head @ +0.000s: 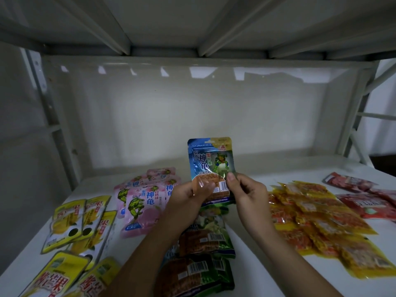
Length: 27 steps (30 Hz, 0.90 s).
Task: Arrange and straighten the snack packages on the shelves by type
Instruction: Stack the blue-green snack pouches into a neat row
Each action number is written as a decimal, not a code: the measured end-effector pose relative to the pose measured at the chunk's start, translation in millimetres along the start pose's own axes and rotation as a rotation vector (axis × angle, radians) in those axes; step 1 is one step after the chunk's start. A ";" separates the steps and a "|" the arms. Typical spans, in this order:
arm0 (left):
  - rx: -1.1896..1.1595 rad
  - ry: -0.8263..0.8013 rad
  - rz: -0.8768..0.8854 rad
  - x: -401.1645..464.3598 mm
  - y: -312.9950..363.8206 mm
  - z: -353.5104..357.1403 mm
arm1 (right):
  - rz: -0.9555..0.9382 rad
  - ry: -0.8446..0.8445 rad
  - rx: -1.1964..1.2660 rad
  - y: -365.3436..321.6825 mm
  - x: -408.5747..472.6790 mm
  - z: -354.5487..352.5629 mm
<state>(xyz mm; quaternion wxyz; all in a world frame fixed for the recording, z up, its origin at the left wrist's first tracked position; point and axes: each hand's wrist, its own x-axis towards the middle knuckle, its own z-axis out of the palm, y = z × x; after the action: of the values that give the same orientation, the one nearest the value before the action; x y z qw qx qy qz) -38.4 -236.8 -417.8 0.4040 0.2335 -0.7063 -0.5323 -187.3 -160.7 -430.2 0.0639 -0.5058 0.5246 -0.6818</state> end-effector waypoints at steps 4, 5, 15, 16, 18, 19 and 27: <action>0.056 0.033 0.036 1.4 -1.9 -6.2 | -0.033 -0.063 -0.045 -7.0 -2.3 -3.0; 0.087 0.030 0.052 1.1 -2.1 -6.6 | -0.028 -0.077 -0.035 -8.1 -2.3 -3.2; 0.153 -0.021 0.045 -2.1 0.8 -0.2 | 0.190 -0.122 0.113 -1.1 5.9 -2.3; 0.124 -0.023 0.042 -3.0 2.0 1.8 | 0.198 -0.134 0.113 -2.8 5.0 -3.1; 0.020 -0.003 0.034 -5.2 6.0 8.1 | 0.231 -0.157 0.126 -1.7 4.1 -4.9; -0.055 0.015 0.008 -7.1 9.4 11.5 | 0.237 -0.161 0.126 -4.0 3.4 -4.9; -0.053 0.006 -0.088 -10.5 10.7 18.2 | 0.156 -0.104 -0.007 -8.5 2.6 -5.9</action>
<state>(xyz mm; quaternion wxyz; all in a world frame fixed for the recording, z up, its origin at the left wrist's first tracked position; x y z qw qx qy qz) -46.4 -215.1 -413.1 0.3886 0.2550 -0.6797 -0.5674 -189.3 -154.7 -421.6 0.1424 -0.4986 0.5605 -0.6457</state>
